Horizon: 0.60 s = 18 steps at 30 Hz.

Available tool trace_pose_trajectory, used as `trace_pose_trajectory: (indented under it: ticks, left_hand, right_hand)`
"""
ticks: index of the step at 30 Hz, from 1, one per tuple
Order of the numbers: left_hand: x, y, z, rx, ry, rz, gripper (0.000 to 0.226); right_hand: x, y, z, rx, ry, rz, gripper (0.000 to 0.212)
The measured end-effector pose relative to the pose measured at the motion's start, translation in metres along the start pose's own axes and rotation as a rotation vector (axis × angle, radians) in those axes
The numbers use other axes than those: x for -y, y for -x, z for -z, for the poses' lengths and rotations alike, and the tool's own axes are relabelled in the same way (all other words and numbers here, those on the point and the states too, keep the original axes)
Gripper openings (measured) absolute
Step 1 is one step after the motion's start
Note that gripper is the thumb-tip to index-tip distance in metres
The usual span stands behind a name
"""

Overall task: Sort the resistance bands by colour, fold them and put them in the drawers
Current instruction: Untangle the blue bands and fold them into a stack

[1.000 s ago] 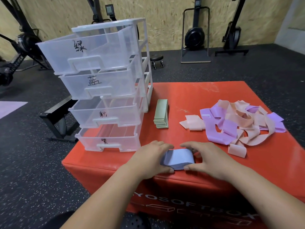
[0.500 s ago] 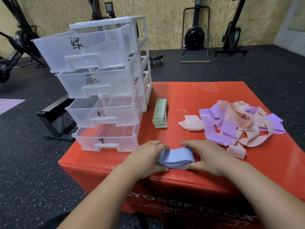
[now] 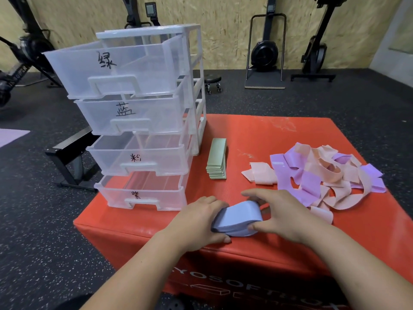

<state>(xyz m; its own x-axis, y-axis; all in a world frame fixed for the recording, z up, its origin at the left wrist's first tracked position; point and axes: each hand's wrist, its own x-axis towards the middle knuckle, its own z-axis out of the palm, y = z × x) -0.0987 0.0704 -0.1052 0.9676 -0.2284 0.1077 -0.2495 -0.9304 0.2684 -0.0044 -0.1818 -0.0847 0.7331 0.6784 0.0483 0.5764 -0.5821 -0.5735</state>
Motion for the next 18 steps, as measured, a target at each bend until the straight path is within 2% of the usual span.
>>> trace_pose_trajectory:
  ticks: [5, 10, 12, 14, 18]
  left_hand:
    - [-0.004, -0.007, -0.004, 0.002, -0.041, 0.007, 0.069]
    - [-0.009, -0.005, -0.004, -0.041, 0.038, 0.064, 0.069]
    - [-0.013, -0.005, -0.001, -0.057, 0.157, 0.089, 0.077]
    - [-0.02, -0.005, 0.009, -0.087, 0.379, 0.084, 0.089]
    - [-0.033, -0.011, 0.031, -0.228, 0.784, 0.138, 0.076]
  right_hand:
    - [0.004, -0.001, 0.005, 0.098, 0.156, -0.018, 0.092]
    - [0.035, -0.007, 0.027, 0.076, 0.314, 0.031, 0.084]
    - [0.059, -0.013, 0.035, 0.086, 0.414, 0.094, 0.082]
    - [0.081, -0.022, 0.043, 0.13, 0.493, 0.143, 0.084]
    - [0.12, -0.045, 0.063, 0.216, 0.503, 0.219, 0.096]
